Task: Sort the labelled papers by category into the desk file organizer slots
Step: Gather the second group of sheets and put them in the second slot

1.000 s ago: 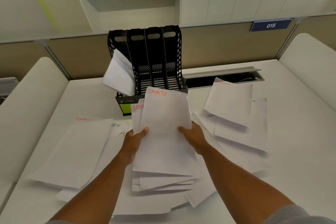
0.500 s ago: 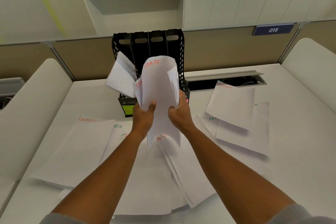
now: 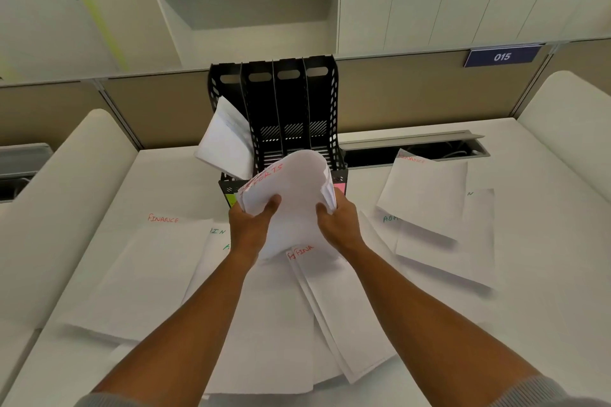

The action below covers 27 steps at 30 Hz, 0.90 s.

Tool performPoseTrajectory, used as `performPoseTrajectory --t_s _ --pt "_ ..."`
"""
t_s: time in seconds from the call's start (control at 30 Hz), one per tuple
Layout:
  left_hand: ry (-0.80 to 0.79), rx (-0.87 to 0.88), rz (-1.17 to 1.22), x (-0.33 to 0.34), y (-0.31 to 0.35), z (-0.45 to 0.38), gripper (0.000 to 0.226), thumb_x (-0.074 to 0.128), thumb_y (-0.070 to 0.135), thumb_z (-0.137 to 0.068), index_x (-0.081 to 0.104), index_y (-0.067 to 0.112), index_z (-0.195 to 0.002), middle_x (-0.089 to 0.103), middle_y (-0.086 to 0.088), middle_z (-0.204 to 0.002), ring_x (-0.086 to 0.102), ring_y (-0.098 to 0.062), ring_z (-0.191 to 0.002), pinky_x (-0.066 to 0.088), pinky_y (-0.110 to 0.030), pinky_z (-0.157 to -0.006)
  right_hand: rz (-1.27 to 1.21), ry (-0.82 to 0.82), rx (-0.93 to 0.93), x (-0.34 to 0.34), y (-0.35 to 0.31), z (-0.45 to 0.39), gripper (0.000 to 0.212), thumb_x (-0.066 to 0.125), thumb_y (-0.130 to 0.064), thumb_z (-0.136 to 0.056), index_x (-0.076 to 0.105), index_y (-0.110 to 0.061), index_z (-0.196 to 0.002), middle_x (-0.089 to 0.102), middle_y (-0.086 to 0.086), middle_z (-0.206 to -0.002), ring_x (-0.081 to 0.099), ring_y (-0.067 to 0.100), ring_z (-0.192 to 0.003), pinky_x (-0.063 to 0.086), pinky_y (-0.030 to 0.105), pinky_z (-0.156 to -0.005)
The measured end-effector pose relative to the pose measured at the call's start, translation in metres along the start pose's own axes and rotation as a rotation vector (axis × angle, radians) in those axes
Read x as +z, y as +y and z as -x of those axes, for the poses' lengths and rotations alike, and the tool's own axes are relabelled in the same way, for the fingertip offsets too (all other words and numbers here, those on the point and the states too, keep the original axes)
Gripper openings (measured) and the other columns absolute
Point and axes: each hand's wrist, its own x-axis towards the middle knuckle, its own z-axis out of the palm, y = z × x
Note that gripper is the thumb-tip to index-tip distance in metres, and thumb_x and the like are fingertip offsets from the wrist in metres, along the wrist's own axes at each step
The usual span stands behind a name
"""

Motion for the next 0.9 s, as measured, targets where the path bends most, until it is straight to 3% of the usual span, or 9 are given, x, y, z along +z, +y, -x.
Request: performPoseTrajectory --t_s 0.1,0.2,0.3,0.37,0.43,0.53,0.63,0.77,0.9 --pt "0.006 0.003 0.009 -0.002 0.002 -0.001 0.065 0.08 0.035 -0.076 0.052 0.019 -0.133 0.065 -0.007 -0.118 0.064 -0.028 -0.107 0.058 -0.041 -0.086 0.002 0.042 -0.002 -0.002 -0.002 0.0 0.025 0.059 -0.014 -0.093 0.058 -0.005 -0.116 0.065 0.015 -0.101 0.063 0.026 -0.089 0.057 0.03 -0.076" --pt "0.02 0.042 0.047 -0.001 0.007 0.0 0.067 0.08 0.037 -0.075 0.052 0.02 -0.133 0.065 -0.007 -0.119 0.064 -0.028 -0.107 0.058 -0.038 -0.083 -0.017 0.057 0.003 -0.002 -0.01 -0.004 0.029 0.06 -0.021 -0.092 0.057 -0.009 -0.119 0.065 0.009 -0.101 0.062 0.019 -0.087 0.054 0.022 -0.073" --pt "-0.013 0.043 0.053 -0.002 0.008 0.001 0.065 0.078 0.041 -0.074 0.053 0.024 -0.131 0.066 -0.005 -0.118 0.065 -0.026 -0.106 0.059 -0.041 -0.085 -0.032 0.001 0.001 -0.004 -0.009 -0.003 0.032 0.061 -0.021 -0.09 0.055 -0.014 -0.122 0.06 -0.005 -0.096 0.059 0.008 -0.078 0.046 0.005 -0.057" --pt "-0.019 0.013 0.035 -0.004 0.005 0.001 0.057 0.078 0.039 -0.077 0.056 0.023 -0.128 0.067 -0.003 -0.115 0.065 -0.025 -0.105 0.058 -0.043 -0.087 -0.025 -0.032 0.03 -0.006 -0.002 0.002 0.034 0.061 -0.02 -0.089 0.055 -0.016 -0.122 0.059 -0.011 -0.093 0.058 0.007 -0.078 0.045 0.004 -0.052" --pt "-0.014 -0.012 0.03 -0.007 0.002 0.001 0.049 0.076 0.037 -0.08 0.059 0.023 -0.123 0.069 -0.002 -0.113 0.066 -0.024 -0.104 0.057 -0.044 -0.089 0.003 -0.05 0.072 -0.008 0.006 0.006 0.035 0.061 -0.021 -0.09 0.055 -0.016 -0.124 0.061 -0.006 -0.098 0.058 0.012 -0.085 0.05 0.01 -0.065" --pt "-0.029 -0.032 0.027 -0.009 -0.001 0.002 0.04 0.072 0.035 -0.084 0.059 0.025 -0.121 0.069 -0.003 -0.114 0.066 -0.026 -0.105 0.056 -0.044 -0.091 0.027 -0.059 0.133 -0.008 0.013 0.01 0.04 0.06 -0.025 -0.093 0.052 -0.016 -0.131 0.063 0.003 -0.114 0.058 0.017 -0.097 0.053 0.036 -0.088" --pt "-0.025 -0.034 0.006 -0.008 0.0 0.004 0.044 0.069 0.036 -0.087 0.058 0.019 -0.127 0.069 -0.005 -0.115 0.066 -0.027 -0.104 0.056 -0.048 -0.091 0.012 -0.054 0.124 -0.007 0.011 0.011 0.039 0.058 -0.022 -0.094 0.052 -0.014 -0.132 0.064 0.006 -0.117 0.06 0.023 -0.104 0.051 0.041 -0.092" --pt "-0.001 -0.004 0.018 -0.007 0.007 0.003 0.05 0.068 0.037 -0.087 0.055 0.017 -0.131 0.067 -0.007 -0.118 0.066 -0.028 -0.105 0.057 -0.043 -0.089 -0.027 -0.027 0.106 -0.006 0.002 0.008 0.036 0.058 -0.017 -0.093 0.054 -0.014 -0.129 0.063 0.002 -0.108 0.06 0.021 -0.098 0.054 0.036 -0.087" --pt "0.034 0.07 0.078 -0.008 0.014 0.002 0.057 0.07 0.047 -0.081 0.056 0.022 -0.13 0.067 -0.001 -0.117 0.066 -0.023 -0.103 0.06 -0.025 -0.079 -0.046 -0.023 0.052 -0.003 -0.004 0.007 0.037 0.062 -0.022 -0.091 0.054 -0.017 -0.127 0.058 -0.006 -0.101 0.057 0.013 -0.089 0.047 0.008 -0.061"
